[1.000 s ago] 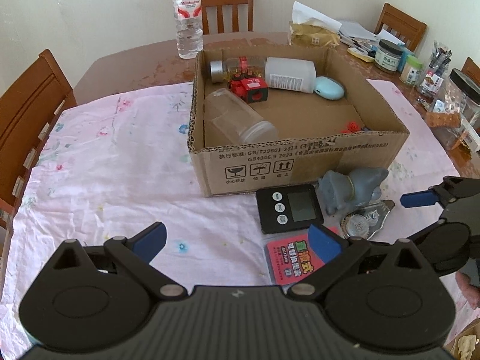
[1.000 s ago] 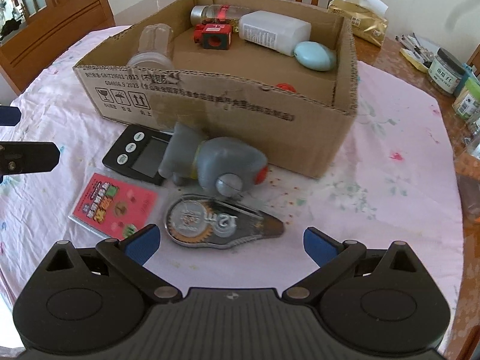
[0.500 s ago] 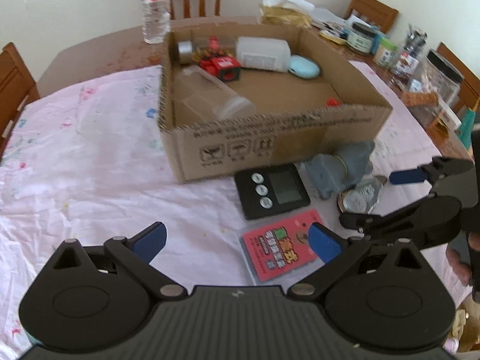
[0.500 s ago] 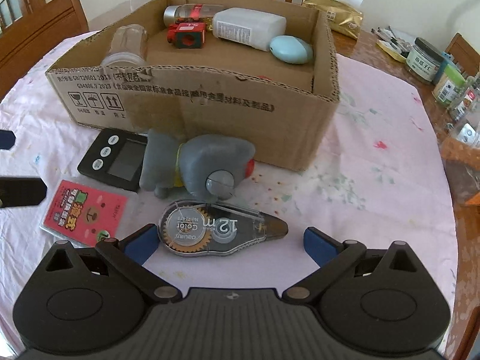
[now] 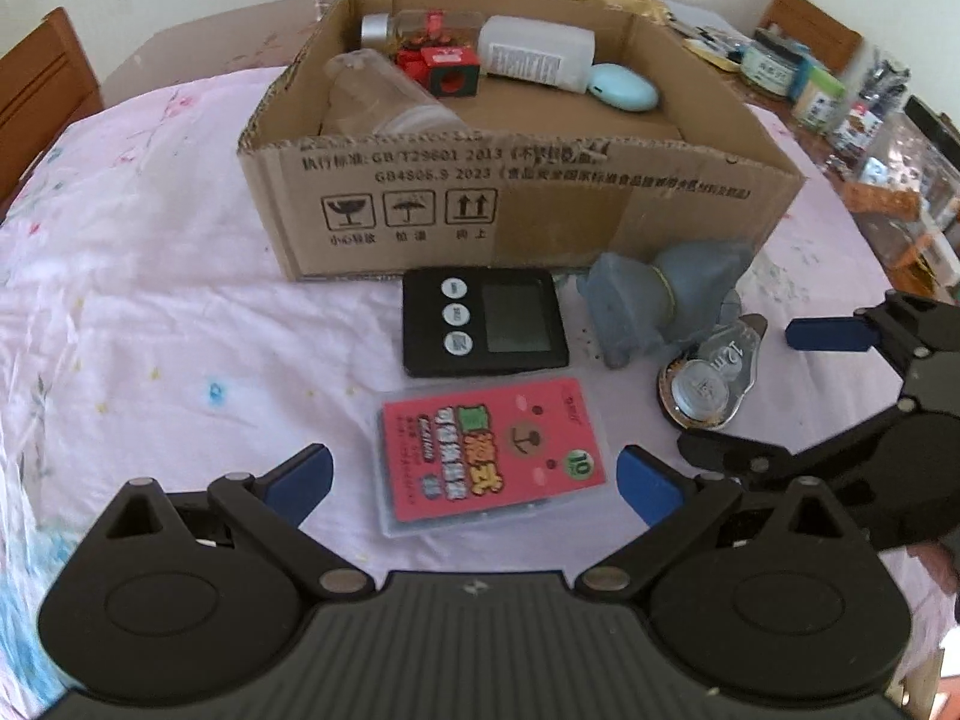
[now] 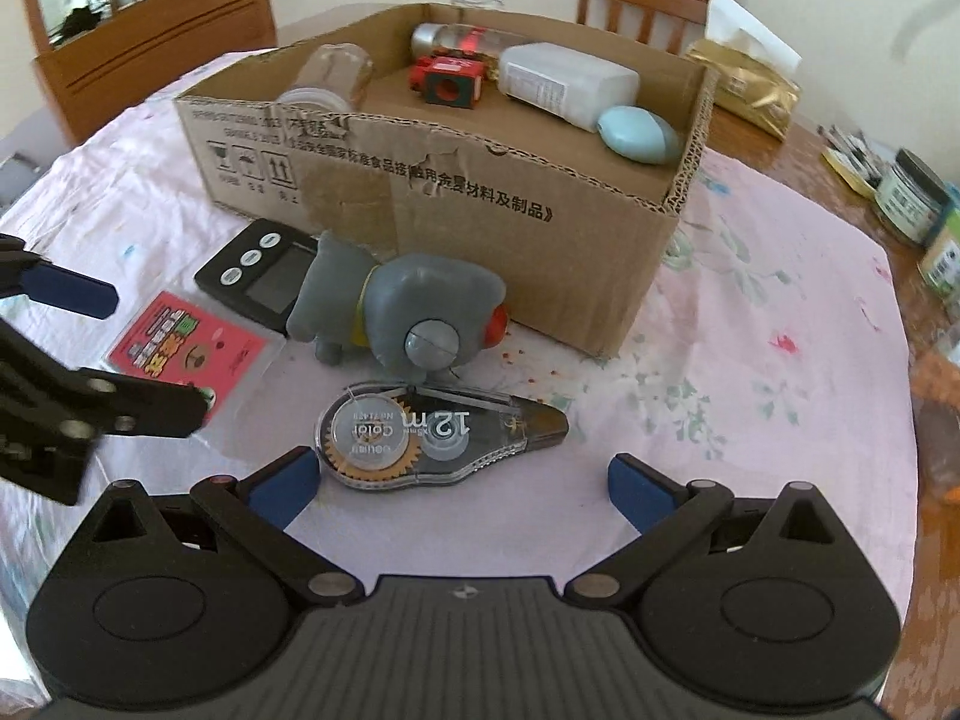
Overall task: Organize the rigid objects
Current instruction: 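Close the left tool on the pink card while the right tool grasps the correction tape, then carry both to the box and open the right tool to drop the tape, then lower the pink card into the box and open the left tool, then move the left tool to the black timer while the right tool approaches the grey elephant toy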
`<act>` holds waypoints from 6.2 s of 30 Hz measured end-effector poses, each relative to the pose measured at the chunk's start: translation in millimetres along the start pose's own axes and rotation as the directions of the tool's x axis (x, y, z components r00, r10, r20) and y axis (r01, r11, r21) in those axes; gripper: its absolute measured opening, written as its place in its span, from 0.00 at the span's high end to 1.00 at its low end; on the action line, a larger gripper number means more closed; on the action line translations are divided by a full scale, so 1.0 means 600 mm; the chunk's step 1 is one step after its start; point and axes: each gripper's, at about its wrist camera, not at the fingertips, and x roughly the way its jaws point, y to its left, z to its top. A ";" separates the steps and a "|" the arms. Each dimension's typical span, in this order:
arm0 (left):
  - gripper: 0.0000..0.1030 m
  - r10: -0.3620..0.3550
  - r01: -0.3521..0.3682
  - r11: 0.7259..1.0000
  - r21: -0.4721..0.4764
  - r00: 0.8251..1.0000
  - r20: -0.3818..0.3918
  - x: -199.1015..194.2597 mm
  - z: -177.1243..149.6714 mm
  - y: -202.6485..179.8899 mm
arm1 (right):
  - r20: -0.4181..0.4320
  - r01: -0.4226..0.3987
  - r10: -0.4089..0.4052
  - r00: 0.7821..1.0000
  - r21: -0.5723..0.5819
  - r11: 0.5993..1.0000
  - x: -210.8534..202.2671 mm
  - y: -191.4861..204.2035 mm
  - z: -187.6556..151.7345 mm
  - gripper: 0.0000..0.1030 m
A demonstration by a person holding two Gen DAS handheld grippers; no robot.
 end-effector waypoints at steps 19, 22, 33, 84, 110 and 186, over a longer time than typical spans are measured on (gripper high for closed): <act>0.12 0.098 -0.098 0.995 -0.015 0.995 0.035 0.011 -0.013 -0.018 | 0.052 -0.053 0.057 0.997 -0.075 0.996 -0.005 -0.014 -0.015 0.00; 0.12 0.110 -0.109 0.994 -0.014 0.994 0.028 0.007 -0.016 0.005 | 0.042 -0.042 0.045 0.998 -0.060 0.997 -0.006 -0.011 -0.013 0.00; 0.12 0.103 -0.103 0.995 -0.020 0.994 0.019 0.003 -0.019 0.043 | 0.047 -0.027 0.028 0.998 -0.036 0.999 0.014 0.013 0.014 0.00; 0.13 0.032 -0.030 0.997 0.065 0.999 -0.029 -0.018 -0.014 0.075 | -0.076 -0.003 0.008 0.997 0.067 0.998 -0.039 0.042 0.026 0.10; 0.13 -0.046 0.029 0.979 0.199 0.996 0.082 -0.149 0.099 0.083 | 0.068 0.031 -0.028 0.997 -0.039 0.999 0.004 -0.046 0.240 0.10; 0.03 0.021 -0.034 0.996 0.080 0.988 0.154 -0.058 0.092 0.096 | 0.048 0.094 -0.104 0.993 0.178 0.980 0.029 0.042 0.056 0.00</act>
